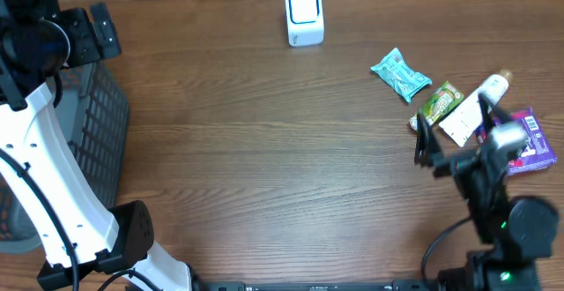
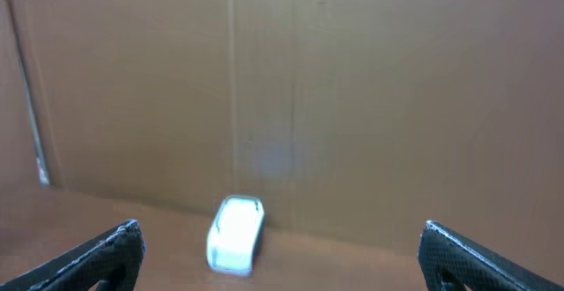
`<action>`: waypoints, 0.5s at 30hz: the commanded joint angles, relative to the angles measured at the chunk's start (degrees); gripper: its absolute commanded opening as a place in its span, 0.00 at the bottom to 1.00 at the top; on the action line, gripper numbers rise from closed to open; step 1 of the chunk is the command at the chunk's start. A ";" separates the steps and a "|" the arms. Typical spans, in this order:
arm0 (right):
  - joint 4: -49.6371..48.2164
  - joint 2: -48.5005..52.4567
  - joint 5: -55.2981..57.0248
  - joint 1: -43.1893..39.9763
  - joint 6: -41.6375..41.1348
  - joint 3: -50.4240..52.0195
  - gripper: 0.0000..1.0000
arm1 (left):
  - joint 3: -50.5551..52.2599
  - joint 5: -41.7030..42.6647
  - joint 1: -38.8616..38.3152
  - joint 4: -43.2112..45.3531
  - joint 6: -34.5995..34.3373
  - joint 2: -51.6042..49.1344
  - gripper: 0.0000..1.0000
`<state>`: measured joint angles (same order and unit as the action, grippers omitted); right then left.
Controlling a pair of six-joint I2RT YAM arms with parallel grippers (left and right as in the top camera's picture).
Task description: Scan the item barcode
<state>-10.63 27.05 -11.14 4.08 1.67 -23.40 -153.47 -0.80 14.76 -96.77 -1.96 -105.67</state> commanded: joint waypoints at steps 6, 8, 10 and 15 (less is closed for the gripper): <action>-0.68 -15.61 2.32 -0.83 0.28 19.06 1.00 | -0.33 0.42 0.22 -0.02 -0.83 -0.42 0.99; -0.70 -17.73 2.32 -0.83 0.28 22.53 1.00 | -0.33 0.42 0.22 -0.02 -0.81 -0.42 1.00; 3.45 -19.23 2.43 -0.72 0.11 22.93 1.00 | -0.33 0.39 0.22 -0.02 -0.81 -0.42 1.00; 15.08 -23.32 1.40 -0.66 -0.22 22.93 1.00 | -0.33 0.42 0.22 -0.02 -0.83 -0.42 1.00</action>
<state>1.37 6.02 -9.50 3.42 1.69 -1.10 -153.47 -0.82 14.76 -96.86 -1.96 -105.67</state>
